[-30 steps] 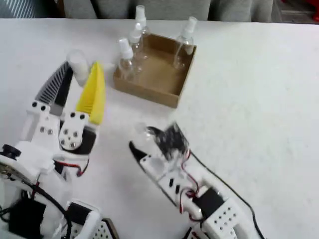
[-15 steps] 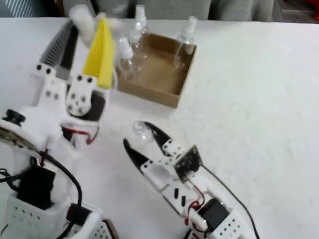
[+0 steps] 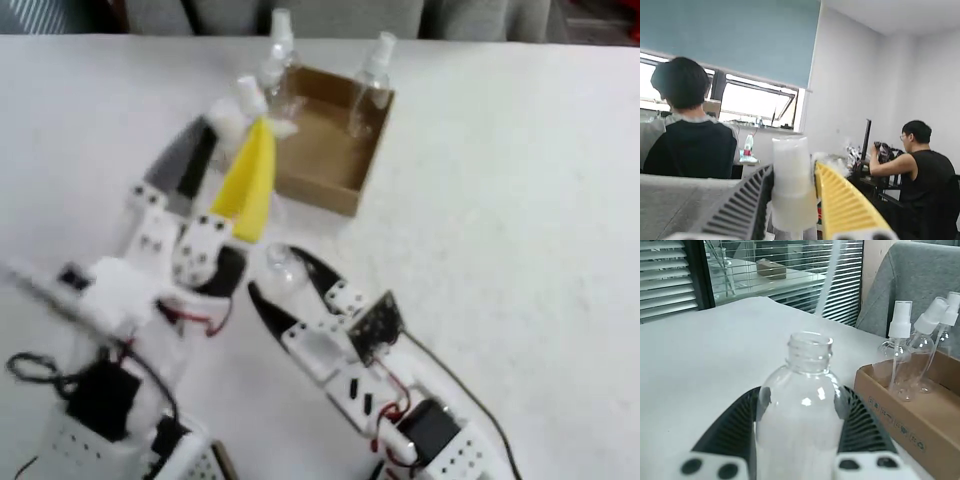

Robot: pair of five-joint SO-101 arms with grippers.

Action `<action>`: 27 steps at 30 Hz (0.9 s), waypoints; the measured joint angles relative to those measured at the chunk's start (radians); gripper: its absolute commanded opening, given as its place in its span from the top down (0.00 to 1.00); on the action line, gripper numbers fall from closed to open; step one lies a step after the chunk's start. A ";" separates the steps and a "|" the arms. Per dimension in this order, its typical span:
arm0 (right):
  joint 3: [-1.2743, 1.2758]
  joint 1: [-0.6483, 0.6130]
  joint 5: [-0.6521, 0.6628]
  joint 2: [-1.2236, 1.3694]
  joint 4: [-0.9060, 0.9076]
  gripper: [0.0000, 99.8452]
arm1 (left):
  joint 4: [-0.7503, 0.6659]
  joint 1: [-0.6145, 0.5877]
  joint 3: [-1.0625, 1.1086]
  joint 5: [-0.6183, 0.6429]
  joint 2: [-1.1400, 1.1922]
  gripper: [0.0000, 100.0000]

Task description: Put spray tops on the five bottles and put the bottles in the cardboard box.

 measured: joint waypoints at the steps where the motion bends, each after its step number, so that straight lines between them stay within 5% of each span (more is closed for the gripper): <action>1: 0.000 0.002 0.000 0.000 0.003 0.98 | -0.003 0.000 0.017 0.002 0.000 0.98; 12: 0.000 0.002 0.000 0.000 0.003 0.98 | -0.008 -0.002 0.054 0.002 -0.018 0.98; 22: 0.000 0.008 0.000 0.000 0.003 0.98 | -0.005 -0.002 0.365 0.002 -0.279 0.98; 27: 0.000 0.008 0.000 0.000 0.003 0.98 | 0.126 0.000 0.411 0.002 -0.404 0.98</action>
